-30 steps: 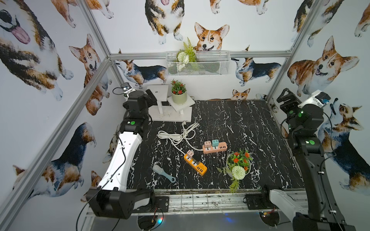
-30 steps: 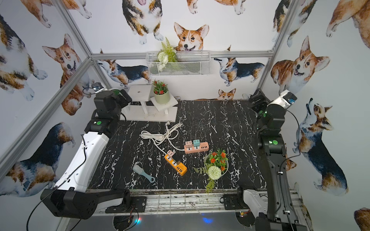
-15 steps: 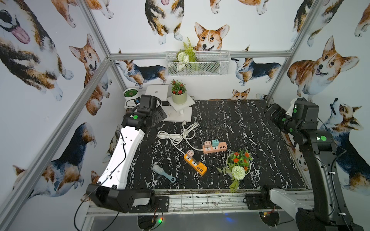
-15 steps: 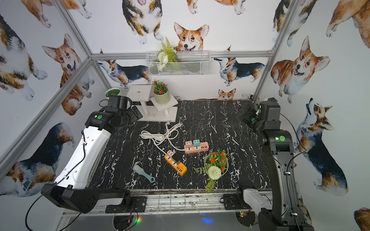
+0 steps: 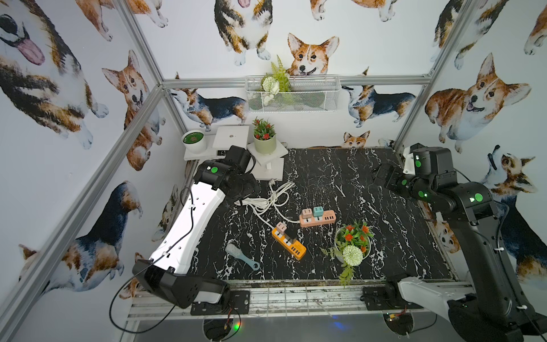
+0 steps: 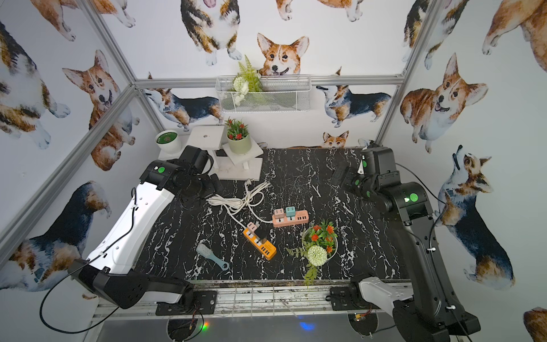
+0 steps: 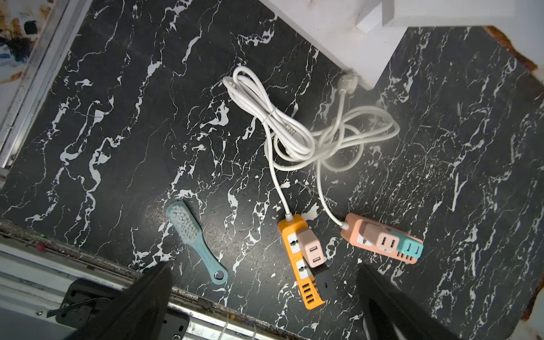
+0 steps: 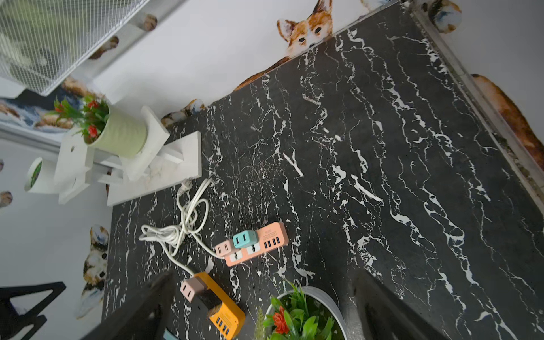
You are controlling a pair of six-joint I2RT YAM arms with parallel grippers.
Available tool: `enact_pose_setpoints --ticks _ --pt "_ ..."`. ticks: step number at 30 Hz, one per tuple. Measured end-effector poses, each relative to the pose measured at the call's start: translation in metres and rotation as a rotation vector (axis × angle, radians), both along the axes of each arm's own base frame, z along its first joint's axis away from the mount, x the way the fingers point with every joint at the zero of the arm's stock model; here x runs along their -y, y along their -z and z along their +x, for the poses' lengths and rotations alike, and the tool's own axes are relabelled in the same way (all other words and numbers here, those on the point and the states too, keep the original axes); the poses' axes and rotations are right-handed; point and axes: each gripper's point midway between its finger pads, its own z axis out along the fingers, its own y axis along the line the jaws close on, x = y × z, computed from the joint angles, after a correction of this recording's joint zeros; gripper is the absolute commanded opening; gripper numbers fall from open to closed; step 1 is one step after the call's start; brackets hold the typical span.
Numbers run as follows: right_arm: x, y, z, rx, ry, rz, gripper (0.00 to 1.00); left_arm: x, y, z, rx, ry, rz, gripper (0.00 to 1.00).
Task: Pull the plug off the socket
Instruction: Remove the plug from the socket.
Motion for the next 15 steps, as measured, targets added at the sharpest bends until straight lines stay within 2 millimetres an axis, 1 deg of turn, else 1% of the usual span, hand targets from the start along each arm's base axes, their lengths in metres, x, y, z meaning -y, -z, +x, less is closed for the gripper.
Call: enact_pose_setpoints --ticks 3,6,8,13,15 --pt "-0.020 0.008 -0.002 -0.026 -0.069 -0.057 1.00 0.006 0.011 -0.010 -0.041 0.003 -0.012 1.00" --pt "-0.036 0.016 -0.007 -0.044 -0.129 -0.105 1.00 0.008 0.016 -0.016 -0.058 0.003 -0.015 1.00" --pt "-0.045 0.020 -0.013 -0.048 -0.162 -0.121 1.00 0.011 0.019 -0.019 -0.071 0.005 -0.025 1.00" --pt "-0.061 0.038 -0.020 -0.084 -0.216 -0.170 1.00 0.013 0.031 -0.027 -0.112 0.009 -0.020 1.00" --pt "-0.068 0.045 -0.024 -0.096 -0.246 -0.186 1.00 0.015 0.040 -0.034 -0.142 0.009 -0.022 0.96"
